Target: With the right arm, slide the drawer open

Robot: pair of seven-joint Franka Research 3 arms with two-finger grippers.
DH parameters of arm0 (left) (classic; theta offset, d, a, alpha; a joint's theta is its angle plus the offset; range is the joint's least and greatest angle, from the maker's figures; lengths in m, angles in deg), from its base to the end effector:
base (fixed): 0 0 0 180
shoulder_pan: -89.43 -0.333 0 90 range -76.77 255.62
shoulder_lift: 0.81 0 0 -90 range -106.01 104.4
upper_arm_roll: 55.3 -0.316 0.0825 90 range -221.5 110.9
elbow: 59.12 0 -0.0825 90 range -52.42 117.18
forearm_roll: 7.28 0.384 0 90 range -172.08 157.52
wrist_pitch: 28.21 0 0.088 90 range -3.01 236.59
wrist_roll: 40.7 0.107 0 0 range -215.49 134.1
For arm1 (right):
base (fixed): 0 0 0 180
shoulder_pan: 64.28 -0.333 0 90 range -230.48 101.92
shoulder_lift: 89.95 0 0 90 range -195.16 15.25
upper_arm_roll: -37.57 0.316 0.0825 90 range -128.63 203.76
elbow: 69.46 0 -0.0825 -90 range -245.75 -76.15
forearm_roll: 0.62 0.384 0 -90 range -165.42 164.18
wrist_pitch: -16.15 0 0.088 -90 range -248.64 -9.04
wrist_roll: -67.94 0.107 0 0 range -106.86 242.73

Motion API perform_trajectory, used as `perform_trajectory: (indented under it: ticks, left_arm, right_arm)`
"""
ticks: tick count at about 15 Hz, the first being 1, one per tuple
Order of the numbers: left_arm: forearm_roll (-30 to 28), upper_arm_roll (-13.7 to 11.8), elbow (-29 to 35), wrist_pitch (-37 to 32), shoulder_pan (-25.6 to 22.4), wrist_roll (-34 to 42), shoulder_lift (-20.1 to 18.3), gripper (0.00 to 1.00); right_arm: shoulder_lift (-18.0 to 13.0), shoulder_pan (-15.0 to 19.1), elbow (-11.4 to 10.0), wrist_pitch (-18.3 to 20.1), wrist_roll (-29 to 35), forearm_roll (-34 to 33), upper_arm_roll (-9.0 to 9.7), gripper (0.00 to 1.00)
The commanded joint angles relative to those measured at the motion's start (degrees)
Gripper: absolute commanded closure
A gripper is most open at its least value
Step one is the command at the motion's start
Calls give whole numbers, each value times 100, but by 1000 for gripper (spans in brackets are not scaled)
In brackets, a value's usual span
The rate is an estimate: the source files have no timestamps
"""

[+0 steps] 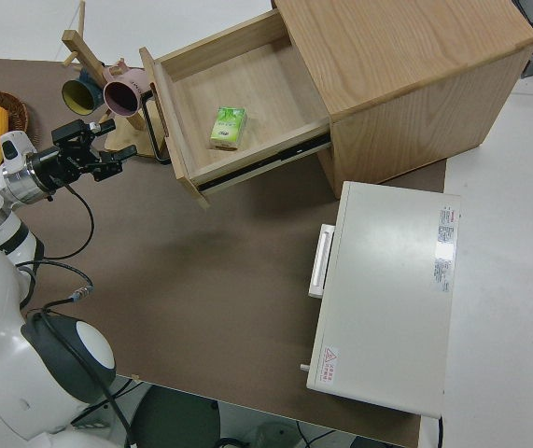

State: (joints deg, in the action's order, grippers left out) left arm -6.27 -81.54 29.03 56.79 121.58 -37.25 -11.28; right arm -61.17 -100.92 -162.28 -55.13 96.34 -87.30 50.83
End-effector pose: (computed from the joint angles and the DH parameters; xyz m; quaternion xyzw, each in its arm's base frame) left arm 0.4900 -0.0209 0.7160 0.9947 -0.0813 0.0537 0.0328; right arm 0.5228 0.3802 0.3996 0.6707 0.2090 0.1642 0.6925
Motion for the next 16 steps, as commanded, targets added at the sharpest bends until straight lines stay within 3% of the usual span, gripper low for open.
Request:
perform_trajectory:
  ticks: [1, 3, 5, 8, 10, 11, 16]
  left_arm:
    - [162, -101, 97, -35, 177, 16, -122, 5]
    - [162, -101, 97, -27, 177, 16, -131, 2]
    - [162, -101, 97, -35, 185, 16, -130, 2]
    - [162, -101, 97, -35, 177, 16, -122, 2]
    - [162, -101, 97, -35, 177, 16, -131, 2]
    - [162, -101, 97, -35, 177, 16, -122, 2]
    - [162, -101, 97, -35, 177, 16, -122, 2]
  right_arm:
    - [-31, 25, 107, -35, 52, 230, 10, 15]
    - [-40, 25, 168, -78, 52, 388, 10, 15]
    - [-57, 25, 405, -227, 52, 782, 10, 15]
    - [-101, 43, 914, -377, 34, 1572, 1, 15]
    - [-224, 96, 1423, -439, 25, 2485, -17, 15]
    - [-303, 113, 1539, -448, -10, 2794, -34, 15]
    - [-874, 640, 1654, -641, -54, 4200, -60, 15]
